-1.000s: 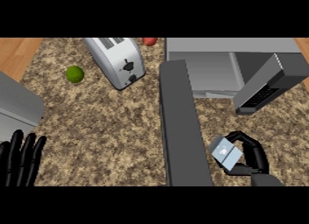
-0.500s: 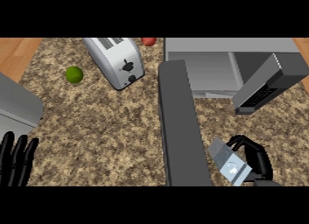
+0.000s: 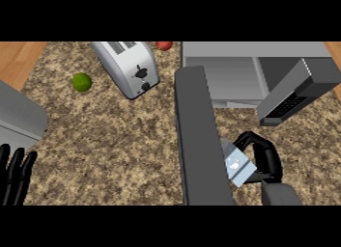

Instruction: Pick up the milk, place it into the microwave and close the microwave

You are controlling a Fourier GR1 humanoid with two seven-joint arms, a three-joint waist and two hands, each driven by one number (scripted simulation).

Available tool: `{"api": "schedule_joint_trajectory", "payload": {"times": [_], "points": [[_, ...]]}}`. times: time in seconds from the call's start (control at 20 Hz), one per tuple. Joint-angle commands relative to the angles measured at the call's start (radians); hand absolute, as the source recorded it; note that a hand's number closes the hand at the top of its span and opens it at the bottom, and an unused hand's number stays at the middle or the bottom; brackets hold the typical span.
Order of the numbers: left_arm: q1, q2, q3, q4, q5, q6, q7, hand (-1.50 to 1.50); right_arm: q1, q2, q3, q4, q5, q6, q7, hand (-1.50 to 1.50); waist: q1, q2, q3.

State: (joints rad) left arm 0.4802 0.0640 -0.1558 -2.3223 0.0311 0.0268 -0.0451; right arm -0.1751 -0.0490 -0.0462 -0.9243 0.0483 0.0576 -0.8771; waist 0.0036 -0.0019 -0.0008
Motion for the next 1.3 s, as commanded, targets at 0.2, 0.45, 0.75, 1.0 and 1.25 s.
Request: {"api": "schedule_joint_trajectory", "payload": {"times": [0.2, 0.45, 0.75, 1.0, 1.25], "points": [[0.064, 0.010, 0.038, 0.019, 0.037, -0.041, -0.080, -1.50, -0.226, 0.047, 0.029, 0.046, 0.060, -0.247, 0.208, 1.50, 0.021, 0.002, 0.000], [0.080, -0.017, -0.001, 0.051, 0.002, -0.042, -0.108, -1.50, -0.383, -0.033, -0.052, 0.159, 0.106, -0.267, 0.327, 1.50, 0.019, 0.003, 0.001], [0.015, 0.029, 0.073, 0.033, 0.077, -0.078, -0.050, -1.50, -0.597, -0.078, -0.127, 0.487, 0.139, -0.358, 0.255, 1.50, 0.040, 0.015, 0.002], [-0.003, 0.019, 0.051, 0.070, 0.057, -0.083, -0.072, -1.50, -0.684, -0.146, -0.176, 0.615, 0.143, -0.418, 0.225, 1.50, 0.058, 0.025, 0.003], [-0.060, 0.026, 0.065, 0.084, 0.063, -0.076, -0.035, -1.50, -0.766, -0.170, -0.191, 0.670, 0.172, -0.587, 0.263, 1.50, 0.075, 0.038, 0.004]]}}
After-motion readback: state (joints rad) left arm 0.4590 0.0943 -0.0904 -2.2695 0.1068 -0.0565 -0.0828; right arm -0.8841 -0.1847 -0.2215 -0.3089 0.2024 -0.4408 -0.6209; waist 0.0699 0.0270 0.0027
